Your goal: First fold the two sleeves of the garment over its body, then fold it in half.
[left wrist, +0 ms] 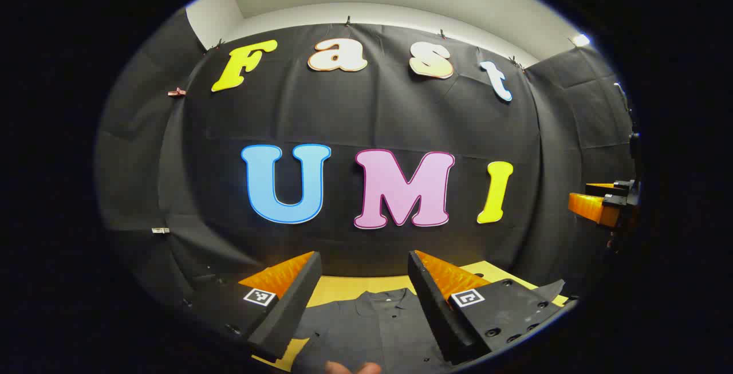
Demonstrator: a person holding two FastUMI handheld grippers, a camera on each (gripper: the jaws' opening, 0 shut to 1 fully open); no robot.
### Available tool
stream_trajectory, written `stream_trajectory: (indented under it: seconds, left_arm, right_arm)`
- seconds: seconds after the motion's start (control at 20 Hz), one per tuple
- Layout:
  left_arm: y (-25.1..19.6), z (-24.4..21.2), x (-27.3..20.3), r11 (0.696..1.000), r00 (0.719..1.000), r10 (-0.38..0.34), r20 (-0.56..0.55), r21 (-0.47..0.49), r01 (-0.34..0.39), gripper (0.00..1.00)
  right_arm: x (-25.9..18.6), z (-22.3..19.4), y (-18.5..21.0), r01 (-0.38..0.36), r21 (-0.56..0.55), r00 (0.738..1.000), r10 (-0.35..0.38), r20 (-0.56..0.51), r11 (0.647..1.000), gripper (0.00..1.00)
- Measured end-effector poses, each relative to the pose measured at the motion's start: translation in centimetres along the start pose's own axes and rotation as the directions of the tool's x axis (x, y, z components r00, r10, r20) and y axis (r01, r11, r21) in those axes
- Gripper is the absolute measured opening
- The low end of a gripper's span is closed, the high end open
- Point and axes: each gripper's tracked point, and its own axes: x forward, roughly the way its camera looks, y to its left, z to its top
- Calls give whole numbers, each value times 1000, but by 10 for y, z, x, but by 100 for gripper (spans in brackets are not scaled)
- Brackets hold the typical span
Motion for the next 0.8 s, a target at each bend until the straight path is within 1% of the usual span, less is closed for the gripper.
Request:
stream_trajectory:
  seconds: [0.05,0.1,0.15,0.2,0.3,0.35,0.75,0.8]
  left_arm:
    - [-1,-2,1,1000,1000,0,0,0,0,95]
    - [-1,-1,2,1000,1000,-1,-1,3,1,95]
    - [-2,-3,3,1000,1000,1,-4,9,-1,92]
    - [-1,-2,3,1000,1000,2,-8,15,-2,95]
    - [-2,-4,4,1000,1000,0,-14,23,0,95]
    - [-2,-6,4,1000,1000,-1,-18,24,2,95]
    - [-1,-14,10,1000,999,3,-44,8,-3,95]
    - [-2,-14,11,1000,999,2,-44,8,-2,96]
  right_arm:
    - [2,0,-2,4,-3,1000,-4,1,1000,92]
    - [3,-1,-3,3,1,1000,-3,1,1000,92]
    - [4,-2,-3,0,8,1000,0,1,1000,97]
    - [5,-3,-2,-3,12,1000,3,2,1000,92]
    - [6,-5,-2,-2,13,1000,2,2,1000,92]
    - [5,-8,-1,-4,13,1000,4,0,1000,97]
    - [3,-13,-5,-8,-3,1000,8,-10,1000,97]
    - [3,-13,-6,-7,-5,1000,7,-10,1000,100]
